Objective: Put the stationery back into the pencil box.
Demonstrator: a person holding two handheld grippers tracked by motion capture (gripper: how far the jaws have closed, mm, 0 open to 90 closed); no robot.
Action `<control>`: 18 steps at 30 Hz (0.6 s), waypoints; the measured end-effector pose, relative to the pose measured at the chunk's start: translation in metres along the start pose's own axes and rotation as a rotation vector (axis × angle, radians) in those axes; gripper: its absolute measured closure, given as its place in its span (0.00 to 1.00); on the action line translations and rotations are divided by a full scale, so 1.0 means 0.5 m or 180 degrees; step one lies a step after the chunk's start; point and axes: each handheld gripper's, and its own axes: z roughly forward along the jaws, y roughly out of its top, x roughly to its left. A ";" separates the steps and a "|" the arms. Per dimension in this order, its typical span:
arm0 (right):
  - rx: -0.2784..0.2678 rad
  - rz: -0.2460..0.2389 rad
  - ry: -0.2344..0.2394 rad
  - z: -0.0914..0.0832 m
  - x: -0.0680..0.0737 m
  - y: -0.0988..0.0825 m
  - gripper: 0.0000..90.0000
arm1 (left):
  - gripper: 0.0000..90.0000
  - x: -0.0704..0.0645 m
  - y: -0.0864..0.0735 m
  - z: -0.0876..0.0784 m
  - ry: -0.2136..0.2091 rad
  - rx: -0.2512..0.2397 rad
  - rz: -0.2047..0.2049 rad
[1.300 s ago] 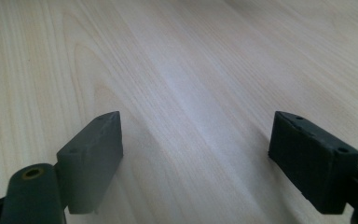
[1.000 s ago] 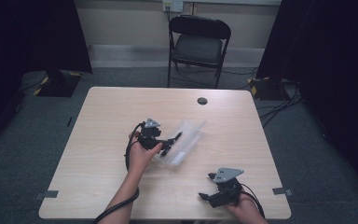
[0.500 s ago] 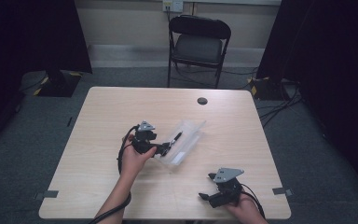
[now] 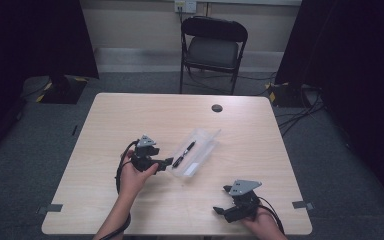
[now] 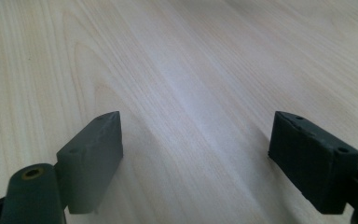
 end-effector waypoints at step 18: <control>0.0000 0.0000 0.0004 0.000 0.000 0.000 0.19 | 0.29 0.003 -0.087 -0.043 0.0023 0.0051 -0.0005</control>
